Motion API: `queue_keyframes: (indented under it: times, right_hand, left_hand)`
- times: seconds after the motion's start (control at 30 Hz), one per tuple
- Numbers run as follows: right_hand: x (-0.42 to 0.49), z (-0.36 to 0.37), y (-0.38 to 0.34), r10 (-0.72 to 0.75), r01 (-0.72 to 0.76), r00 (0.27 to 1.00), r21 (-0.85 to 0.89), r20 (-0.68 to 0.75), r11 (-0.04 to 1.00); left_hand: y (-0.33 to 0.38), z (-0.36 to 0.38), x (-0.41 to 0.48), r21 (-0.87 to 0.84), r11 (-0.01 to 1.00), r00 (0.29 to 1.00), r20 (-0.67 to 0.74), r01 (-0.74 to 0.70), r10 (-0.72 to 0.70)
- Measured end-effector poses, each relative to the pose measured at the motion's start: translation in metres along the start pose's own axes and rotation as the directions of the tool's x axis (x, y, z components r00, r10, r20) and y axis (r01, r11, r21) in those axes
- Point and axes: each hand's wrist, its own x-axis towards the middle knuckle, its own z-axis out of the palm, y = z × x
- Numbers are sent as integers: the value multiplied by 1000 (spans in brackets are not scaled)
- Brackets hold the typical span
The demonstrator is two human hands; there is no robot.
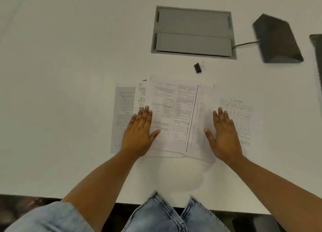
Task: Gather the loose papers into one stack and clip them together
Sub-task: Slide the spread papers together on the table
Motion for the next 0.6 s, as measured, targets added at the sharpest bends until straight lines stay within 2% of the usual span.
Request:
queue_keyframes:
  times: [0.27,0.4,0.47,0.6]
  right_hand:
    - [-10,26,10,48,-14,974,-151,221,988]
    - [-9,24,10,58,-24,967,-137,247,990]
    - [-8,21,9,57,-33,967,-100,250,994]
    - [-11,10,9,14,-3,963,-41,269,999]
  left_hand:
    - [-8,17,-3,7,1000,996,84,3,-3]
    - [1,8,1,11,1000,998,61,28,-29]
    - [13,0,0,-35,999,999,38,38,-36]
    - [61,-14,-5,-231,973,1000,-19,-7,2]
